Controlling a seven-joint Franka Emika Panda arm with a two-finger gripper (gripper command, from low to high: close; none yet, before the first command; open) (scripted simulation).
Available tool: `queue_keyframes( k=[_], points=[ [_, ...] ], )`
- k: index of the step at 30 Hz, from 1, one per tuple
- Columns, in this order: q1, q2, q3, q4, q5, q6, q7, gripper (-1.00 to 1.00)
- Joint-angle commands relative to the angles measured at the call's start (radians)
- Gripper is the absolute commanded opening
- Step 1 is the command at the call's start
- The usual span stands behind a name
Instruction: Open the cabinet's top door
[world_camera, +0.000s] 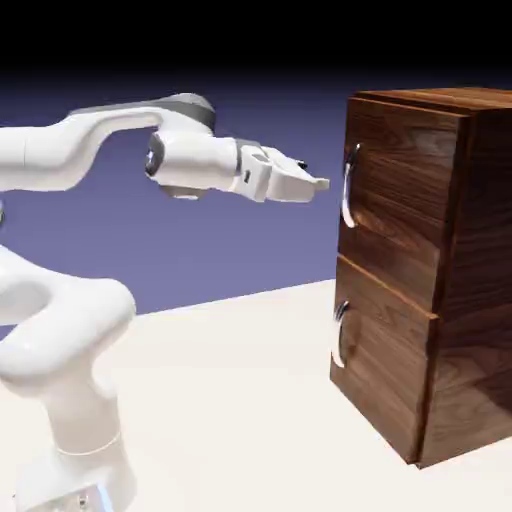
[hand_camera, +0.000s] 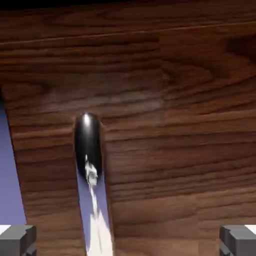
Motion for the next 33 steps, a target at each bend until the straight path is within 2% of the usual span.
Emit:
queue_keyframes(
  k=[1,13,18,19,20,33],
  points=[
    [-0.017,-0.013,0.019,0.004,0.044,-0.006,-0.024,0.0],
    [-0.2,-0.153,0.22,0.043,0.502,-0.068,-0.281,0.0],
    [-0.371,-0.12,0.283,0.171,0.554,-0.109,-0.294,0.0],
    [-0.371,-0.12,0.283,0.171,0.554,-0.109,-0.294,-1.0],
    [-0.371,-0.12,0.283,0.171,0.554,-0.109,-0.294,-1.0],
    [-0.165,-0.102,-0.052,-0.202,0.347,-0.674,-0.434,-1.0]
  ],
)
